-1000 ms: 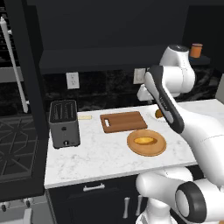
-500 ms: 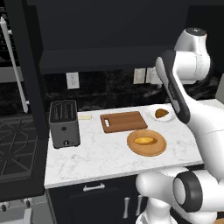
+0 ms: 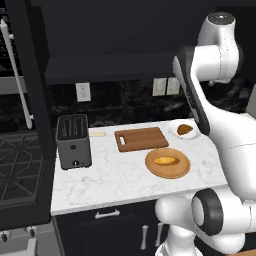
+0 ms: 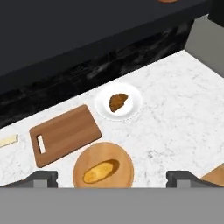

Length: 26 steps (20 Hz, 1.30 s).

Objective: From the different types of pastries on the counter, select a croissant and place it on the cutting board. Then retrieve a jar of jam from the cabinet and place it alongside the croissant on the cutting board.

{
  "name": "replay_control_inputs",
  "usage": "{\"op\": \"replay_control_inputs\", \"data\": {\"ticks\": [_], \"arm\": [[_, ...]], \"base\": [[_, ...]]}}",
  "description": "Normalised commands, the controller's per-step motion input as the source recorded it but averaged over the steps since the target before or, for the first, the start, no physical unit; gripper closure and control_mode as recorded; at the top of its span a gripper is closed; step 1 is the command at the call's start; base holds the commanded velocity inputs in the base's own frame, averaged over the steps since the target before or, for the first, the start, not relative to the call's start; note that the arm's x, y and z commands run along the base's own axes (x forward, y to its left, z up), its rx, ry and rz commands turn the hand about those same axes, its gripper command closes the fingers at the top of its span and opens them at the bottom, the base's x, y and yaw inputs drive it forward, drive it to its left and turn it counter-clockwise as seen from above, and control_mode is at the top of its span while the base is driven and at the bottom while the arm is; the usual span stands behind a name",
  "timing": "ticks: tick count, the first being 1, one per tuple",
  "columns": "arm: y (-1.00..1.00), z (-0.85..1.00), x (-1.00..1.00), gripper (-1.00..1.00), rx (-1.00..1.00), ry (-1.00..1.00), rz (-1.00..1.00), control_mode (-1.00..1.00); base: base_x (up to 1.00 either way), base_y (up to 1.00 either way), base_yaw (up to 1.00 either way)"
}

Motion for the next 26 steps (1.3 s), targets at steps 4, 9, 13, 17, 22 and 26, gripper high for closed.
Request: {"op": "replay_control_inputs", "data": {"ticks": [4,9,13,17,22,26], "arm": [[-0.17,0.15,0.00,-1.00,0.00,-0.41,-0.25,-1.00],[-0.02,0.28,0.02,-1.00,0.00,-0.21,-0.28,-1.00],[-0.05,0.58,0.31,-1.00,0.00,0.07,-0.26,-1.00],[-0.22,0.47,0.31,-1.00,0.00,0.08,-0.17,-1.00],[-0.44,0.02,0.23,-1.00,0.00,0.00,0.06,-1.00],[-0.68,-0.03,0.00,-1.00,-0.01,0.01,0.00,-1.00]], "base": [[0.00,0.00,0.00],[0.00,0.00,0.00],[0.00,0.00,0.00],[0.00,0.00,0.00],[0.00,0.00,0.00],[0.00,0.00,0.00]]}}
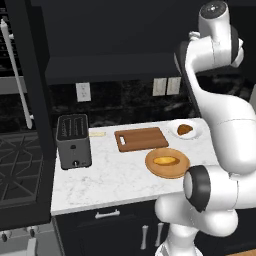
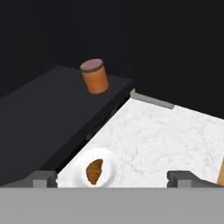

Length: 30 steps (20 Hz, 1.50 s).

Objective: From the different types of pastries on the counter, select a croissant and place it on the cutting board. Then retrieve a jar of jam from the cabinet and place it alongside the croissant on the cutting board.

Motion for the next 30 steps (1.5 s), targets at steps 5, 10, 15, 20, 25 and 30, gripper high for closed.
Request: {"op": "replay_control_inputs", "data": {"ticks": [5,10,15,20,25,30], "arm": [[-0.45,-0.05,0.00,-1.00,-0.03,-0.01,0.00,-1.00],[-0.19,0.00,0.01,-1.00,-0.01,0.00,0.00,-1.00],[-0.03,0.00,0.00,-1.00,0.00,0.00,0.00,-1.00],[0.00,0.00,0.30,-1.00,0.00,-0.05,0.00,-1.00],[0.00,0.00,0.40,-1.00,0.00,-0.05,0.03,-1.00],[-0.05,0.00,0.36,-1.00,0.00,-0.05,0.03,-1.00]], "base": [[0.00,0.00,0.00],[0.00,0.00,0.00],[0.00,0.00,0.00],[0.00,0.00,0.00],[0.00,0.00,0.00],[0.00,0.00,0.00]]}}
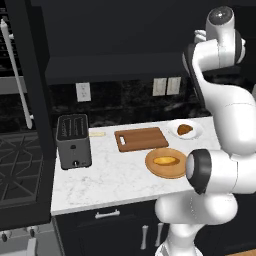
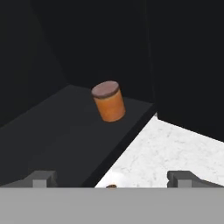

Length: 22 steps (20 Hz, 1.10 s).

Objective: From the different types of pastries on the counter, select a croissant and place it on the cutting board. Then retrieve a jar of jam from the cabinet and place it alongside the croissant on the cutting board.

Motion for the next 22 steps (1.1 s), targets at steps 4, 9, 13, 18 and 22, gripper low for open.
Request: {"op": "replay_control_inputs", "data": {"ticks": [4,9,13,18,22], "arm": [[-0.22,0.00,0.13,-1.00,0.00,0.00,0.01,-1.00],[-0.29,0.00,0.00,-1.00,0.00,0.00,0.00,-1.00],[-0.15,0.00,0.03,-1.00,0.00,0.00,0.01,-1.00],[-0.02,0.00,0.12,-1.00,0.00,0.00,0.04,-1.00],[-0.31,-0.05,0.08,-1.00,0.00,0.00,0.07,-1.00]], "base": [[0.00,0.00,0.00],[0.00,0.00,0.00],[0.00,0.00,0.00],[0.00,0.00,0.00],[0.00,0.00,0.00]]}}
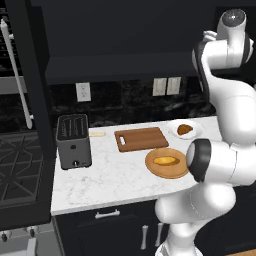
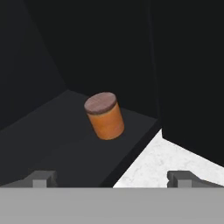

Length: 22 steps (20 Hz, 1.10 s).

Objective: From the different types of pastries on the counter, select a croissant and place it on the cutting board. Then retrieve a jar of jam from the cabinet and place it alongside the croissant on the cutting board.

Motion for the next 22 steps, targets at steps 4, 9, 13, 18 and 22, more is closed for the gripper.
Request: {"op": "replay_control_inputs", "data": {"ticks": [4,9,13,18,22], "arm": [[-0.21,-0.06,0.13,-1.00,0.00,0.00,0.05,-1.00],[0.00,-0.11,0.19,-1.00,0.00,0.00,0.02,-1.00],[0.00,-0.15,0.22,-1.00,0.00,0.00,0.00,-1.00],[-0.05,-0.03,0.16,-1.00,0.00,0.02,0.00,-1.00],[-0.01,-0.02,0.09,-1.00,0.00,0.05,0.00,-1.00]], "base": [[0.00,0.00,0.00],[0.00,0.00,0.00],[0.00,0.00,0.00],[0.00,0.00,0.00],[0.00,0.00,0.00]]}}
